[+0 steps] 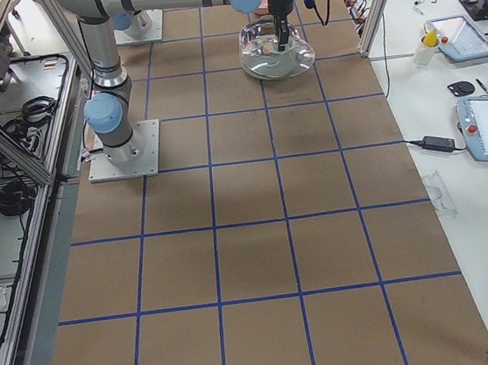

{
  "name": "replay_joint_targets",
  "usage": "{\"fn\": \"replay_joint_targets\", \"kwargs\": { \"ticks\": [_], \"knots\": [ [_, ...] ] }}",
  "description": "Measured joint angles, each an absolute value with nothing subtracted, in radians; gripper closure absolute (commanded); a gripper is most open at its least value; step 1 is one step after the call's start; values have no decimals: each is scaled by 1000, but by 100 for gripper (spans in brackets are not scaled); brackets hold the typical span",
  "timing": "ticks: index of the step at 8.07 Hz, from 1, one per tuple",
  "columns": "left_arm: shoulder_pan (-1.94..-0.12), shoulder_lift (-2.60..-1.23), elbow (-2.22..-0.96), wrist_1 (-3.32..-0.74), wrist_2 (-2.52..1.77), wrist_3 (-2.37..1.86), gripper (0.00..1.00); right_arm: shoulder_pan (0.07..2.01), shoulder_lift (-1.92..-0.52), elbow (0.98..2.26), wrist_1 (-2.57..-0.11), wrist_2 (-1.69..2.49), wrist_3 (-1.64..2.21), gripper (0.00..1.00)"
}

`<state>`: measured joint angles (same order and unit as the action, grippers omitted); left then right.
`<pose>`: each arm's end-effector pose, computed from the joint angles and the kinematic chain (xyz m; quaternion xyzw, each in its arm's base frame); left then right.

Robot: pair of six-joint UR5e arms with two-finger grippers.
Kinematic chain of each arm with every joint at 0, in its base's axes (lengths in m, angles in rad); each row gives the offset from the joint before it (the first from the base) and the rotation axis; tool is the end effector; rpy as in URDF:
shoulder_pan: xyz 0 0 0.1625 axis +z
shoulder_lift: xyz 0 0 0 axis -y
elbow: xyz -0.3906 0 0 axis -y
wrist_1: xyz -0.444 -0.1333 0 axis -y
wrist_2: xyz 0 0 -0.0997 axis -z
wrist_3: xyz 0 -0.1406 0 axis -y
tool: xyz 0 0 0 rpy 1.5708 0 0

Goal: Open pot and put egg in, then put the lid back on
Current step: 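Carry the glass lid over the pot with the right gripper while the left gripper withdraws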

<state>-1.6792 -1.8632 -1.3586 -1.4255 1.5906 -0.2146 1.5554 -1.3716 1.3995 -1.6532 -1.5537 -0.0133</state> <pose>-0.2016 -0.6458 0.3672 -0.0534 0.9980 -0.0337 0.0045 0.1260 -0.6303 0.3981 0.0008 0.9996 -0.0274 0.0082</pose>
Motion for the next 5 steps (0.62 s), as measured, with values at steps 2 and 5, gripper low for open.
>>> {"fn": "replay_joint_targets", "kwargs": {
  "ticks": [2,5],
  "knots": [
    [-1640,-1810,-1352,-1488,1593,-80,0,1657,-1340,1394,-1711,-1500,124,100],
    [-1632,-1722,-1364,-1544,1597,-48,0,1801,-1243,1393,-1884,-1403,310,100]
  ]
}}
